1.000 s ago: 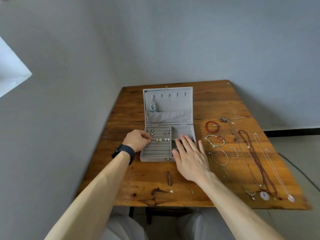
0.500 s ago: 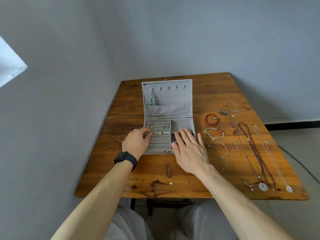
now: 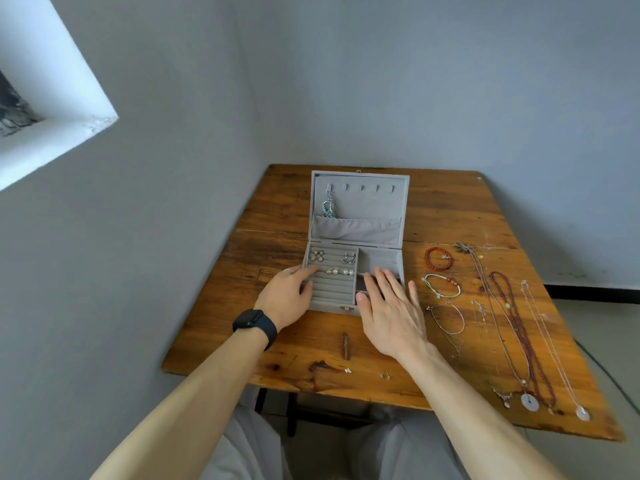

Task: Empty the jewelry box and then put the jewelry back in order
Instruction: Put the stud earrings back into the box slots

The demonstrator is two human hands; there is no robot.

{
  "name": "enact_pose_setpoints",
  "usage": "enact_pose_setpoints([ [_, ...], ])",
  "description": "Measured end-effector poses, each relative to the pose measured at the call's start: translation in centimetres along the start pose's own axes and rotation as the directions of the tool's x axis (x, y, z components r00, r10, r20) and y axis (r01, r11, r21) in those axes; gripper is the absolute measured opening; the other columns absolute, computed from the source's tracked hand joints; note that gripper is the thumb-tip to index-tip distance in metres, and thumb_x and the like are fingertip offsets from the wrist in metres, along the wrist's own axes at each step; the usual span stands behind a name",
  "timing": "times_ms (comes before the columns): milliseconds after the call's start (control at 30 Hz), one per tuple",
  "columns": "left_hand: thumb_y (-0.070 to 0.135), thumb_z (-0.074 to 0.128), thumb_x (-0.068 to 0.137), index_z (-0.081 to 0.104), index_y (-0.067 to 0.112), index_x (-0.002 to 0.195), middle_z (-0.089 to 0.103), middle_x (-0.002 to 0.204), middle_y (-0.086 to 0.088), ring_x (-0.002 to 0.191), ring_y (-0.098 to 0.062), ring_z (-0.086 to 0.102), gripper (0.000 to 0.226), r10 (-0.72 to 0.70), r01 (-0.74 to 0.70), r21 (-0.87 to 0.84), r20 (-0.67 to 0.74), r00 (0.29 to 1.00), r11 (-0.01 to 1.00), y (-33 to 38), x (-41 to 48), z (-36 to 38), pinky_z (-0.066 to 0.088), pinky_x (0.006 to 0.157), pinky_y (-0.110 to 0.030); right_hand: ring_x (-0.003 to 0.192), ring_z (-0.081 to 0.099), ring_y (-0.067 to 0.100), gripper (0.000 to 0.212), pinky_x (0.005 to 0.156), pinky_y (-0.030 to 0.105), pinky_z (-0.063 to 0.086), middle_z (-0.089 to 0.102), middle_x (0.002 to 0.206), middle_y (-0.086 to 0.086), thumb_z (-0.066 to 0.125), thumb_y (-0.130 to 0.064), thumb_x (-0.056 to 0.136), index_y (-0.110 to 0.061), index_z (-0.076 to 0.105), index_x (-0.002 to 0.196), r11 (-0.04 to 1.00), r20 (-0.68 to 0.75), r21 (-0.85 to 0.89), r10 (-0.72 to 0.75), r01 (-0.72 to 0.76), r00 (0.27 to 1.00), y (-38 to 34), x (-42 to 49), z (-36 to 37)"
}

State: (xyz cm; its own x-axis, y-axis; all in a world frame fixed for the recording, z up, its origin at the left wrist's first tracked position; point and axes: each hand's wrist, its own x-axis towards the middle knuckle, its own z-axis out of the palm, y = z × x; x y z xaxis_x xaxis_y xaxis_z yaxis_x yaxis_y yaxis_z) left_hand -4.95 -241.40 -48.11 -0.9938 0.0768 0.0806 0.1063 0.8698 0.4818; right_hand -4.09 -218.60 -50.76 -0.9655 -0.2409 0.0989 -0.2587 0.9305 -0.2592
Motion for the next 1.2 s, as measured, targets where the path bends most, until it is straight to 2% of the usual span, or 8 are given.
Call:
enact_pose_setpoints([
  [133,0.022,0.045,0.103,0.047,0.032,0.147,0.051,0.148,-0.001,0.131,-0.018,0.051,0.045,0.002,0.0,-0.046,0.027,1.0,0.999,-0.2,-1.5,-1.2,0.049,0.103,-0.036,0.155,0.007,0.014,0.072,0.123,0.049,0.0,0.017,0.167,-0.002,0.002,-0.058,0.099,-0.024,0.027,0.157,1.0,0.009,0.028,-0.011,0.011,1.0,0.1,-0.1,-0.7],
  [300,0.027,0.048,0.103,0.051,0.029,0.143,0.055,0.144,0.001,0.128,-0.015,0.053,0.041,-0.044,0.041,-0.056,-0.041,0.998,0.998,-0.7,-4.3,-2.1,0.049,0.102,-0.031,0.153,0.017,0.013,0.054,0.124,0.046,0.004,0.03,0.162,-0.003,0.037,-0.046,0.104,-0.022,0.039,0.153,0.995,-0.108,0.082,-0.042,0.051,0.993,-0.6,-2.5,-2.0],
  [433,0.031,0.051,0.101,0.043,0.029,0.148,0.052,0.144,0.005,0.129,-0.013,0.048,0.048,-0.063,0.05,-0.078,-0.168,0.984,0.996,-0.2,-8.6,-0.7,0.048,0.099,-0.029,0.146,0.035,0.017,0.043,0.121,0.05,0.025,0.053,0.148,-0.002,0.058,-0.034,0.098,-0.019,0.059,0.138,0.977,-0.256,0.185,-0.06,0.109,0.965,-1.8,-7.0,-2.4],
  [533,0.036,0.052,0.099,0.042,0.027,0.148,0.049,0.148,0.002,0.135,-0.015,0.045,0.051,-0.048,0.044,-0.023,-0.234,0.971,0.999,0.3,-11.7,1.4,0.045,0.107,-0.035,0.14,0.042,0.018,0.034,0.118,0.053,0.03,0.061,0.137,-0.006,0.066,-0.034,0.092,-0.022,0.07,0.123,0.971,-0.295,0.201,-0.066,0.13,0.953,-2.4,-10.7,-1.5],
  [633,0.045,0.042,0.101,0.038,0.028,0.152,0.038,0.158,-0.001,0.147,-0.019,0.031,0.054,-0.038,0.06,0.097,-0.211,0.977,0.993,0.9,-13.9,3.9,0.027,0.12,-0.042,0.14,0.043,0.018,0.03,0.119,0.054,0.026,0.063,0.134,-0.008,0.078,-0.03,0.084,-0.025,0.074,0.113,0.976,-0.254,0.183,-0.068,0.117,0.965,-2.9,-13.3,-0.1],
  [767,0.049,0.018,0.104,0.035,0.03,0.154,0.03,0.161,0.001,0.151,-0.02,0.022,0.056,-0.049,0.098,0.242,-0.202,0.978,0.965,1.3,-15.3,5.7,0.015,0.122,-0.045,0.137,0.047,0.021,0.026,0.119,0.051,0.026,0.067,0.128,-0.003,0.08,-0.027,0.083,-0.019,0.077,0.108,0.981,-0.252,0.182,-0.026,0.074,0.967,-3.3,-14.3,1.0],
  [1000,0.05,0.017,0.103,0.035,0.03,0.154,0.031,0.161,0.001,0.151,-0.02,0.024,0.057,-0.074,0.12,0.261,-0.179,0.981,0.958,1.4,-15.3,5.6,0.015,0.122,-0.046,0.117,0.057,0.02,0.023,0.101,0.042,0.049,0.071,0.112,-0.002,0.078,-0.026,0.085,-0.015,0.078,0.105,0.99,-0.333,0.13,-0.009,0.055,0.943,-4.1,-13.1,0.5],
  [1200,0.05,0.015,0.103,0.036,0.03,0.154,0.033,0.16,0.0,0.15,-0.021,0.025,0.058,-0.076,0.123,0.271,-0.177,0.981,0.955,1.4,-15.2,5.6,0.016,0.121,-0.046,0.109,0.059,0.018,0.014,0.092,0.04,0.05,0.073,0.106,-0.006,0.077,-0.024,0.085,-0.019,0.079,0.098,0.993,-0.358,0.096,-0.031,0.07,0.933,-4.5,-12.6,0.9],
])
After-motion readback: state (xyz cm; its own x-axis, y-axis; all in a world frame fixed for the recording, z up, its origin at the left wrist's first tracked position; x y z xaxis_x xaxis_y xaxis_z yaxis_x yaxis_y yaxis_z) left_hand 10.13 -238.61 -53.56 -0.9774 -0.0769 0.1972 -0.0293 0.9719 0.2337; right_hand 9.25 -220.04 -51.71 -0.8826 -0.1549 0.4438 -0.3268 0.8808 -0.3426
